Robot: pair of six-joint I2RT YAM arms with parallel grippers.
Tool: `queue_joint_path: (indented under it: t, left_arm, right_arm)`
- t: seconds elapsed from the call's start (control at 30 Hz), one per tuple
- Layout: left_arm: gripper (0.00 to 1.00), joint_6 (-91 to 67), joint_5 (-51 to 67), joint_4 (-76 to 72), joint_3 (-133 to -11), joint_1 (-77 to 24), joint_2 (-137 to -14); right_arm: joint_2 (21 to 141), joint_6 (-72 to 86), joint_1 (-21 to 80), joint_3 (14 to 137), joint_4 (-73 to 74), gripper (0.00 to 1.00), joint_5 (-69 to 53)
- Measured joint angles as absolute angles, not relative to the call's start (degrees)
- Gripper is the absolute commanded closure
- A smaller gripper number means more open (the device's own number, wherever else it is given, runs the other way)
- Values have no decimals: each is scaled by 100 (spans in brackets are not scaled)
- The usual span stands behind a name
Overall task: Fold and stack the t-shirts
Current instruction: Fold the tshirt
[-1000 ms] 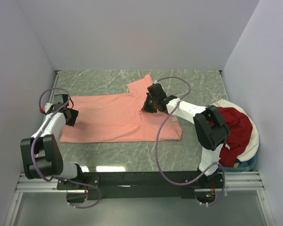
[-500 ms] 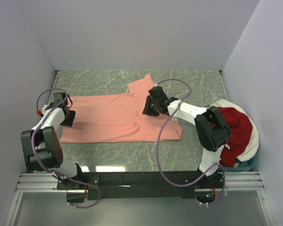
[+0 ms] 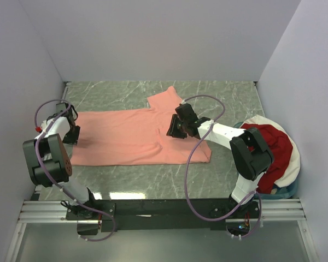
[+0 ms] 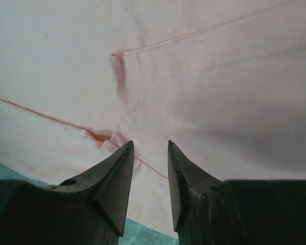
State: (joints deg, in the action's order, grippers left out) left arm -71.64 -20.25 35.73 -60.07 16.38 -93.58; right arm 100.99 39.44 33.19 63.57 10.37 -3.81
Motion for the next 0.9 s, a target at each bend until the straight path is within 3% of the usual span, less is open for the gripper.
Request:
queue_joint_path:
  t: [0.9]
  left_arm:
    - [59, -7295, -1940, 3634, -6495, 1697, -10079]
  right_arm:
    - [10095, 3911, 3232, 6248, 834, 61, -427]
